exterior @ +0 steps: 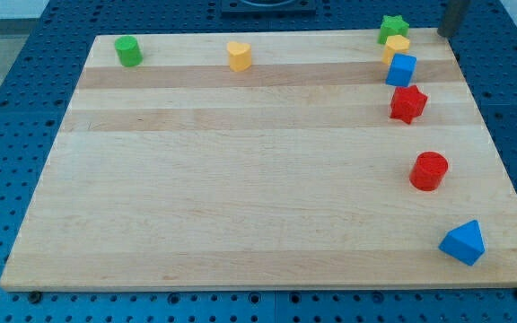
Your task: Move the green star parallel to the hexagon
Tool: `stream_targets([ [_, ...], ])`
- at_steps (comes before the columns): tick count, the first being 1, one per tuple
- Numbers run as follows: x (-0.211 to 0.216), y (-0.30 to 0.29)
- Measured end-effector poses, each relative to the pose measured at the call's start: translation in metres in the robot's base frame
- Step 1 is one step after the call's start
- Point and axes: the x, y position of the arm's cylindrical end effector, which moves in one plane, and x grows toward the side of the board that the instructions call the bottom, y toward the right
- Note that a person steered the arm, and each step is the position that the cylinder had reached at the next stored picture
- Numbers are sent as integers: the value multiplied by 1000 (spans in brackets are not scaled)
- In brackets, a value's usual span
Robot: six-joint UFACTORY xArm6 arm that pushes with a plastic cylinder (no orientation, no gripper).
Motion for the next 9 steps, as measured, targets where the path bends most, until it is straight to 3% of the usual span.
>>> stream_targets([
  [2,-1,-22],
  [4,-1,-112],
  [6,38,-195],
  [9,40,-212],
])
